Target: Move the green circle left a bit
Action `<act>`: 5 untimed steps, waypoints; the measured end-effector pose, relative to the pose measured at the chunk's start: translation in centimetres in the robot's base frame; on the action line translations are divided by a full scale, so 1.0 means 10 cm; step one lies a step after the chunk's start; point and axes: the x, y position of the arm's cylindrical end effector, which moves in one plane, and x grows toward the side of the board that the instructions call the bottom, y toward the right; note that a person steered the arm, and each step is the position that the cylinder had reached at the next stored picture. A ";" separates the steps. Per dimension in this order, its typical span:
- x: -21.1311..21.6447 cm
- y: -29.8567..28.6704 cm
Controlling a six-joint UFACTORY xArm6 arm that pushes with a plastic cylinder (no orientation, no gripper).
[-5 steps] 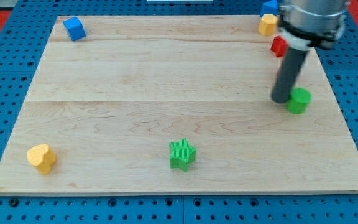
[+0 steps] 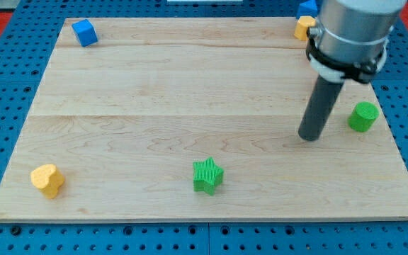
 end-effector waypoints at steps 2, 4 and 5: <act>0.66 0.05; 0.38 1.14; 0.06 1.45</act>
